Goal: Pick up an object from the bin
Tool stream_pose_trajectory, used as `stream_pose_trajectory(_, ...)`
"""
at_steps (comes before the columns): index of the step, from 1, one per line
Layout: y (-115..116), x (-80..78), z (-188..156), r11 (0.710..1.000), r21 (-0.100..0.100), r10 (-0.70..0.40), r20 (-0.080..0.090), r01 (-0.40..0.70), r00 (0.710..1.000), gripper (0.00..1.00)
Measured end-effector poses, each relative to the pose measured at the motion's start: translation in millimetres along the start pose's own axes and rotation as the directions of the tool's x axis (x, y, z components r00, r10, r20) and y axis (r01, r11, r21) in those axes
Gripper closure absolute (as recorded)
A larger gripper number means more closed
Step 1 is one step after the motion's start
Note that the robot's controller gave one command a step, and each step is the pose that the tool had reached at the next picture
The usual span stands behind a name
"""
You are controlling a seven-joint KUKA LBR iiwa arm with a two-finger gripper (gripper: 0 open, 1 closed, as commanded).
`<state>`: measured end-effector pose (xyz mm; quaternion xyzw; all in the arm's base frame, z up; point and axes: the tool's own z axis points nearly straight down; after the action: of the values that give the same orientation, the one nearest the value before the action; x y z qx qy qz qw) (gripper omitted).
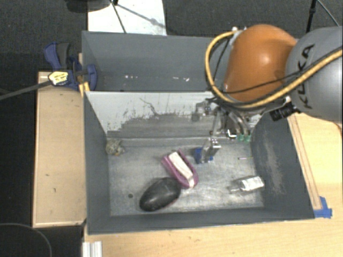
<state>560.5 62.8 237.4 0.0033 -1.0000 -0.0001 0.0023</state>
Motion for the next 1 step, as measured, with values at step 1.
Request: stream_pose_trajectory(1,-22.5,-17.0,93.7,0.988,0.000,0.154,0.001,-0.154,0.988,0.00)
